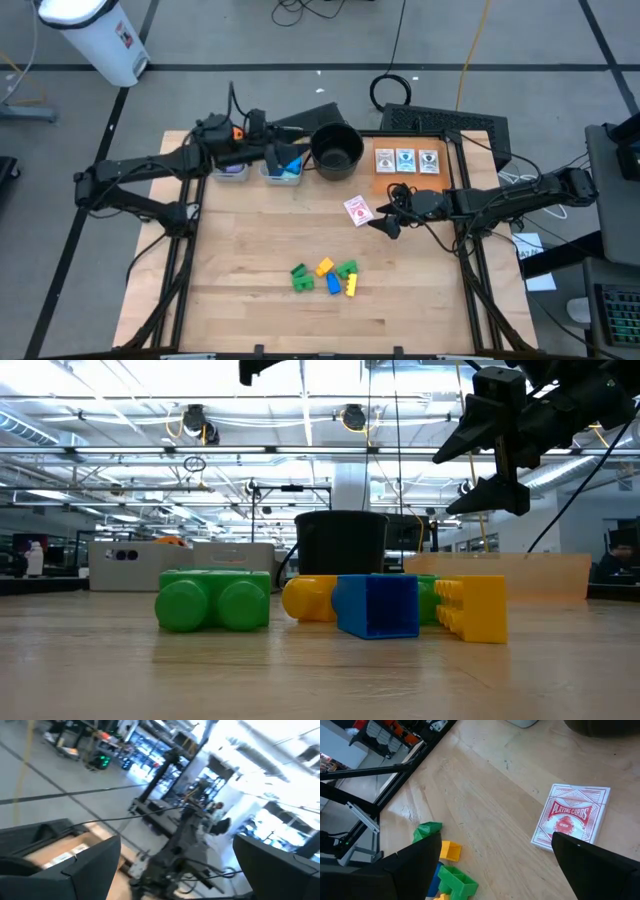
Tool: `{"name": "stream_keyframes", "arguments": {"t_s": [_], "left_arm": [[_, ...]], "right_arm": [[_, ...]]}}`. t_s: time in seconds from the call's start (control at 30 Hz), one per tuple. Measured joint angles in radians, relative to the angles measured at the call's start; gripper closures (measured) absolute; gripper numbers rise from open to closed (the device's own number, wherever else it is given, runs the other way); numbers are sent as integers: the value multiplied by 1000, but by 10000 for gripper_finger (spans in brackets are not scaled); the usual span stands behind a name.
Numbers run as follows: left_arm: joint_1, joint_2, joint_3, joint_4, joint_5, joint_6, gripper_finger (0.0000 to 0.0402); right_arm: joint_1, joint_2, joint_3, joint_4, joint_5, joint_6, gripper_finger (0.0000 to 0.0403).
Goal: Pick & Place Toys
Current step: Put the green game piece into the right gray bin
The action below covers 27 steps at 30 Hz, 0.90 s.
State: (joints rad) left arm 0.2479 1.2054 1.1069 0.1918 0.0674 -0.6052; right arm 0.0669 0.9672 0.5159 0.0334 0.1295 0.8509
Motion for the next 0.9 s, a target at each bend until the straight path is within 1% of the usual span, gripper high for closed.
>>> {"name": "stream_keyframes", "arguments": {"t_s": [0.13, 0.37, 0.63, 0.73, 0.83, 0.9], "left_arm": [[-59, 54, 0, 99, -1, -20, 14], [-176, 179, 0, 226, -1, -139, 14], [-265, 323, -1, 377, -42, -259, 14], [-279, 347, -2, 425, -53, -271, 14], [-292, 347, -2, 429, -92, -279, 14], [-303, 345, -2, 431, -96, -268, 14]], "right_arm": [[0, 0, 0, 0, 0, 0, 28], [0, 0, 0, 0, 0, 0, 28], [0, 0, 0, 0, 0, 0, 28], [0, 0, 0, 0, 0, 0, 28], [0, 0, 0, 0, 0, 0, 28], [0, 0, 0, 0, 0, 0, 28]]}}
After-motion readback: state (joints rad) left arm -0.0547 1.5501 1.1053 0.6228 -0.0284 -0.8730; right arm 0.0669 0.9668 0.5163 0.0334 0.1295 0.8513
